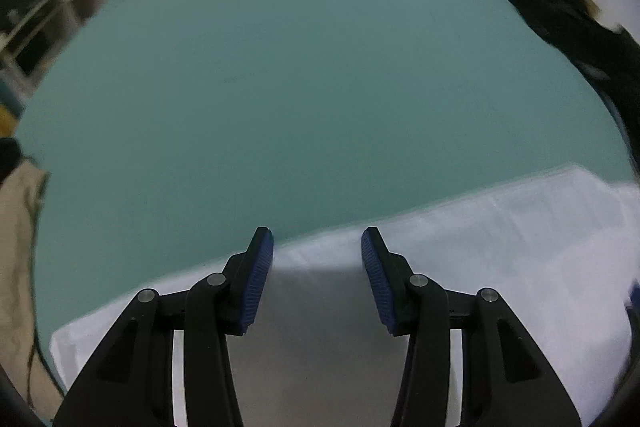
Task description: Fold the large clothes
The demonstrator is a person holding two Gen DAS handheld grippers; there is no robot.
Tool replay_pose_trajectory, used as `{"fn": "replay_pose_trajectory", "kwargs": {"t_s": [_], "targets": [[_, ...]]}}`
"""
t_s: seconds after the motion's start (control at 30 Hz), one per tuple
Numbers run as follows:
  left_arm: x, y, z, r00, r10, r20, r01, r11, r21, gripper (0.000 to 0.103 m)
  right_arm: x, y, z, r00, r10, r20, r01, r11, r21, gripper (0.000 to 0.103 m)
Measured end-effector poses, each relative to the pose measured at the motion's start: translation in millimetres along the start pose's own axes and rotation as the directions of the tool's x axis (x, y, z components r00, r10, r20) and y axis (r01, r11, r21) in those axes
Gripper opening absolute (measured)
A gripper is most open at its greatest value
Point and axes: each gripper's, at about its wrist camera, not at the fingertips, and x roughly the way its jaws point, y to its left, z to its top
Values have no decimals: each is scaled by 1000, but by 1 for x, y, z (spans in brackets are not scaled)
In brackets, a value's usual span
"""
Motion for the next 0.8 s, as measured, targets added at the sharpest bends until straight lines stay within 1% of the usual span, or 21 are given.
{"fn": "replay_pose_trajectory", "kwargs": {"t_s": [0.03, 0.1, 0.17, 0.2, 0.27, 0.33, 0.4, 0.47, 0.5, 0.53, 0.57, 0.63, 0.67, 0.73, 0.77, 0.8], "targets": [[-5, 4, 2, 1000, 4, 10, -3, 999, -33, 49, 0, 0, 0, 1000, -2, 1, 2, 1000, 1, 66], [-25, 13, 0, 998, -23, 50, 27, 997, -78, 49, -1, 1, 0, 1000, -7, 5, 7, 1000, -5, 66], [-47, 14, -8, 995, -51, 83, 55, 997, -52, 49, -4, 2, 0, 1000, -14, 15, 14, 1000, -12, 67], [-61, 15, -17, 993, -60, 97, 63, 998, -28, 49, -6, 3, -1, 1000, -17, 21, 17, 1000, -14, 68], [-84, 18, -34, 991, -72, 116, 74, 997, -17, 49, -12, 4, -1, 999, -2, 38, 3, 1000, -26, 71], [-103, 20, -53, 988, -94, 119, 98, 995, -22, 49, -24, 4, 0, 997, -28, 68, 30, 999, -39, 76], [-125, 25, -82, 984, -118, 130, 124, 992, -39, 49, -39, -5, 2, 991, -65, 116, 67, 998, -12, 93], [-137, 31, -106, 982, -134, 134, 141, 989, -43, 49, -50, -18, 2, 988, -79, 132, 73, 996, 48, 97], [-143, 34, -121, 983, -130, 129, 138, 989, -53, 49, -53, -25, 1, 988, -79, 130, 70, 995, 75, 97], [-142, 36, -126, 985, -126, 121, 134, 989, -62, 49, -56, -35, -2, 990, -78, 119, 65, 991, 113, 97], [-143, 41, -138, 986, -123, 109, 132, 988, -83, 49, -57, -42, -5, 991, -73, 110, 57, 989, 137, 98], [-136, 47, -153, 989, -125, 82, 135, 982, -135, 49, -54, -57, -14, 997, -41, 70, 27, 981, 192, 98], [-132, 51, -161, 989, -136, 65, 145, 976, -162, 49, -52, -64, -17, 998, -33, 51, 22, 977, 212, 98], [-130, 48, -175, 986, -157, 48, 163, 971, -175, 49, -46, -76, -24, 1000, -9, 15, 5, 967, 255, 98], [-132, 44, -179, 985, -163, 49, 169, 971, -168, 49, -49, -79, -25, 999, 12, 38, -21, 965, 262, 98], [-133, 40, -181, 984, -170, 52, 176, 972, -158, 49, -51, -80, -26, 999, 17, 50, -29, 963, 268, 98]]}}
